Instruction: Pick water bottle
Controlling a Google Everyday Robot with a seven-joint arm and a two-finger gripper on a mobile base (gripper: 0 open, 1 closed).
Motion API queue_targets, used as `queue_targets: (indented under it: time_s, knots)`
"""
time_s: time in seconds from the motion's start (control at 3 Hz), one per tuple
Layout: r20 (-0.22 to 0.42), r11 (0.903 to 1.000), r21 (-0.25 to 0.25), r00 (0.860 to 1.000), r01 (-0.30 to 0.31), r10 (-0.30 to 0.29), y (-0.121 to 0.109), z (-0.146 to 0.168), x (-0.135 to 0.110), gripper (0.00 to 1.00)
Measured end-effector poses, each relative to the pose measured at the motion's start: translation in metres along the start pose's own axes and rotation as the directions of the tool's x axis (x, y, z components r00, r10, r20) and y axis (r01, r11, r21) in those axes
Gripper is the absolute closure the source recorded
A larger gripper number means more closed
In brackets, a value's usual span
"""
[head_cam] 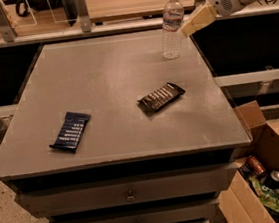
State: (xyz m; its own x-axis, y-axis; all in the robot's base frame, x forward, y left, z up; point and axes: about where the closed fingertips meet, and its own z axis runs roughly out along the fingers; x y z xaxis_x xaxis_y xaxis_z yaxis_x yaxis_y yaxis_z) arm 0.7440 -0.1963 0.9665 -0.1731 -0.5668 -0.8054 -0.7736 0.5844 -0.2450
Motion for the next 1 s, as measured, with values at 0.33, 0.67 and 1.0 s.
queue_targets:
  time_s: [0.33,0.67,1.0]
  knots:
    - [0.051,0.9999,0.002,0.999,-0.016,0.016,-0.002,0.018,-0.001,0.0]
    - [0.109,0.9978,-0.017,0.992,-0.065,0.066,-0.003,0.043,0.004,0.0]
    - [0.156,0.993,-0.042,0.981,-0.11,0.116,-0.002,0.066,0.011,0.0]
